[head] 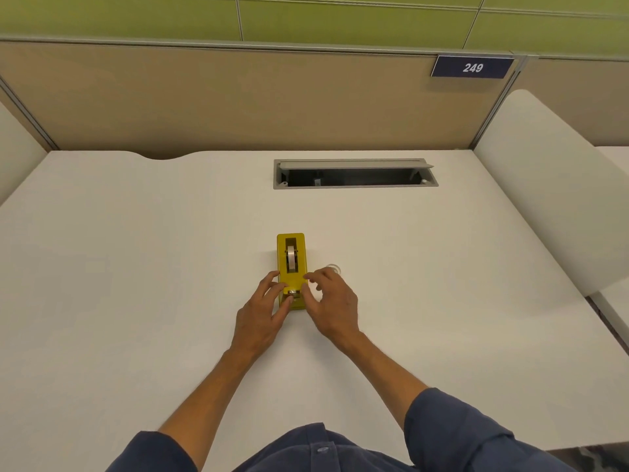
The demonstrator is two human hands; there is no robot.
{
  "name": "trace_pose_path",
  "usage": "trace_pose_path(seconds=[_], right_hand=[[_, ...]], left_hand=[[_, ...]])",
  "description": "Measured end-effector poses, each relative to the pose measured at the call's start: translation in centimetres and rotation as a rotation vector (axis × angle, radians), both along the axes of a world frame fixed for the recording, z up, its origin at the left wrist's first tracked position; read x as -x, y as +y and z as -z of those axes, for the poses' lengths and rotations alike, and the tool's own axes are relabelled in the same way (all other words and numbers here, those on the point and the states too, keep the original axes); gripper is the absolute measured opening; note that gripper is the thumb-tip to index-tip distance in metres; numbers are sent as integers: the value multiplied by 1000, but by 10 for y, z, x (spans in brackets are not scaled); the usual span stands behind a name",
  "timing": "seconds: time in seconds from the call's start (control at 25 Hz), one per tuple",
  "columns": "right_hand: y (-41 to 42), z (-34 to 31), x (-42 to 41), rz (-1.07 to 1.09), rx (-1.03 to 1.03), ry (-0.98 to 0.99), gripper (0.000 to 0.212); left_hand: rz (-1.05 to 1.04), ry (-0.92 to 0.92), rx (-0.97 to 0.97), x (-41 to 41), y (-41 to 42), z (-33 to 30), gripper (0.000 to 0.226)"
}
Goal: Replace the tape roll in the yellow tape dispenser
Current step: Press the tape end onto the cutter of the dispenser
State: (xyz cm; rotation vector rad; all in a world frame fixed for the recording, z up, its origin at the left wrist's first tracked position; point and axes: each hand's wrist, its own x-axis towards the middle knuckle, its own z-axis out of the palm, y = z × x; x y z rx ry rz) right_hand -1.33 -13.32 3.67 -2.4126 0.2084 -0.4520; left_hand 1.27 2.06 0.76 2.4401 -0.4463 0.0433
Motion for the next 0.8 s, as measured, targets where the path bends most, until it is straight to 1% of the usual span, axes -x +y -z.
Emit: trace_pose_path(seconds=[0.08, 0.12, 0.2, 0.28, 0.36, 0.48, 0.64, 0.8], right_hand=[[-1, 2, -9, 16, -185, 230, 26], [-1, 3, -13, -11, -251, 292, 28], [0, 5, -20, -53, -408, 339, 29], [3, 2, -24, -35, -576, 367, 27], [4, -2, -26, 3, -690, 379, 24], [4, -3, -29, 33, -740, 387, 21], [6, -4, -32, 60, -762, 408, 17], [5, -6, -32, 74, -742, 422, 16]], left_hand=[[-6, -25, -38, 0, 0, 0, 38], [-9, -31, -49, 0, -1, 1, 38], [-8, -32, -59, 0, -2, 1, 42], [-6, -31, -63, 0, -2, 1, 46], [-4, -34, -59, 0, -2, 1, 45], [-3, -37, -50, 0, -1, 0, 43], [0, -39, -46, 0, -2, 0, 46], [-5, -28, -41, 0, -1, 3, 41]])
